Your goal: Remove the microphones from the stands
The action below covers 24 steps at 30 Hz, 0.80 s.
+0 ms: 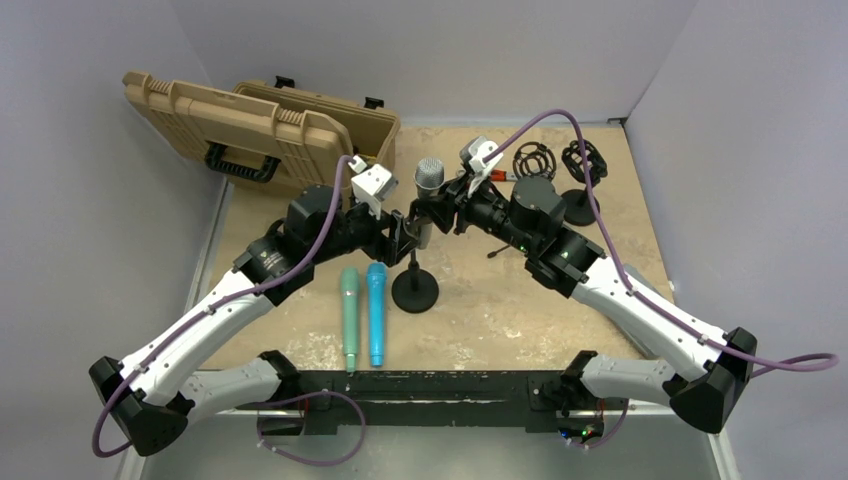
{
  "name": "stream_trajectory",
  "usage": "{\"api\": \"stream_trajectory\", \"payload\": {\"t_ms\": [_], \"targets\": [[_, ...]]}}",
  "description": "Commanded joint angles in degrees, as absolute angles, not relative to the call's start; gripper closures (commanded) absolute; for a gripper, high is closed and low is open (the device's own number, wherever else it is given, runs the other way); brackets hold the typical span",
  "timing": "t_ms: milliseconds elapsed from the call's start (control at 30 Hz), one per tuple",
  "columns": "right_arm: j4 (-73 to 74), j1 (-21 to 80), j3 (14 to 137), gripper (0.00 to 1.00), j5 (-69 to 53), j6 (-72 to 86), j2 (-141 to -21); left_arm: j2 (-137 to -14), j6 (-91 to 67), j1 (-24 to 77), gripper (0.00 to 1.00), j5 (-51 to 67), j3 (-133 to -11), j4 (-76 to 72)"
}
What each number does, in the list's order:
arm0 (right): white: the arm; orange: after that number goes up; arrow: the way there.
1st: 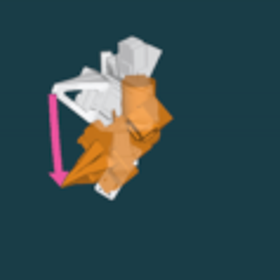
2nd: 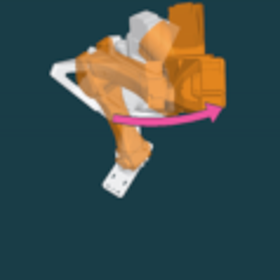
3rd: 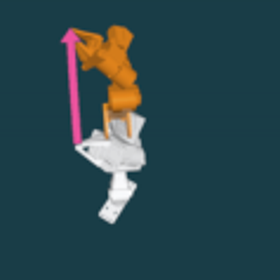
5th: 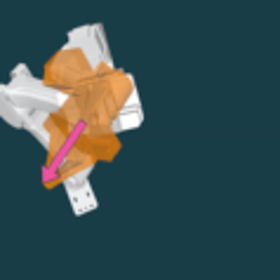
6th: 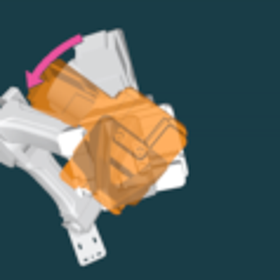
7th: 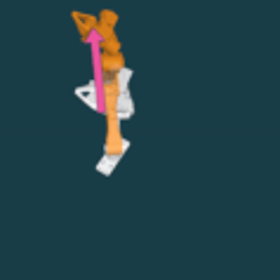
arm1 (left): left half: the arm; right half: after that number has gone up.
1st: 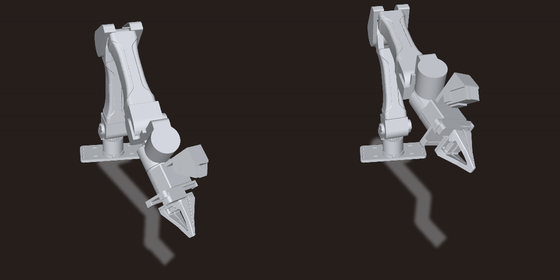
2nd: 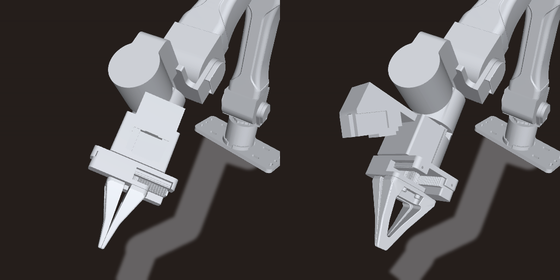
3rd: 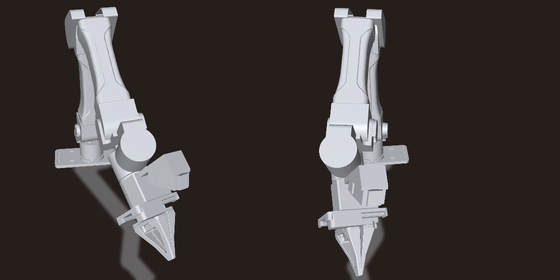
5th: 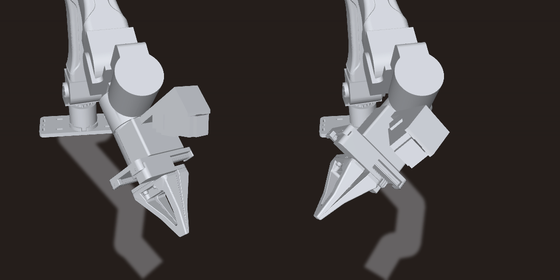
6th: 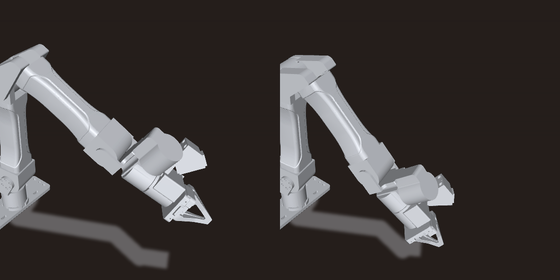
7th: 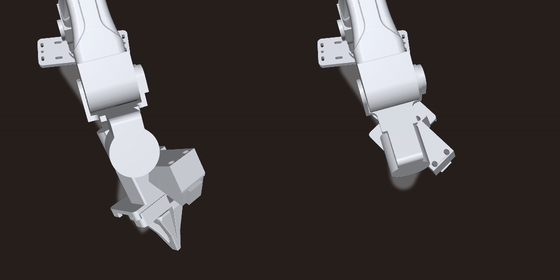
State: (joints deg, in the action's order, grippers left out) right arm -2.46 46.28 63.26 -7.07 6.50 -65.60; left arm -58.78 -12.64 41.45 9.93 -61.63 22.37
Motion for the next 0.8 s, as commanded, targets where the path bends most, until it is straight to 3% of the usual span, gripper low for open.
{"api": "stream_trajectory", "payload": {"t_ms": [0,100,233,400,633,767], "targets": [[-2.9,47.3,62.9,1.00,-8.7,8.9,-65.7,-59.1,-11.3,41.7,0.38,7.6,-64.5,22.2],[-2.6,47.7,63.2,1.00,-8.0,8.6,-65.9,-59.2,-10.9,41.7,0.59,7.7,-64.8,22.5],[-2.3,47.8,63.2,1.00,-6.0,8.5,-65.3,-59.3,-10.9,41.7,1.00,6.8,-64.9,23.2],[-2.4,47.9,62.6,1.00,-0.7,9.6,-63.5,-59.8,-11.2,41.8,1.00,6.9,-65.2,23.5],[2.7,47.7,62.0,1.00,24.0,14.3,-59.3,-59.9,-11.3,41.7,1.00,7.5,-65.2,23.8],[6.6,47.7,61.9,1.00,30.3,13.2,-57.8,-60.0,-11.6,41.7,1.00,7.7,-65.5,24.6]]}}
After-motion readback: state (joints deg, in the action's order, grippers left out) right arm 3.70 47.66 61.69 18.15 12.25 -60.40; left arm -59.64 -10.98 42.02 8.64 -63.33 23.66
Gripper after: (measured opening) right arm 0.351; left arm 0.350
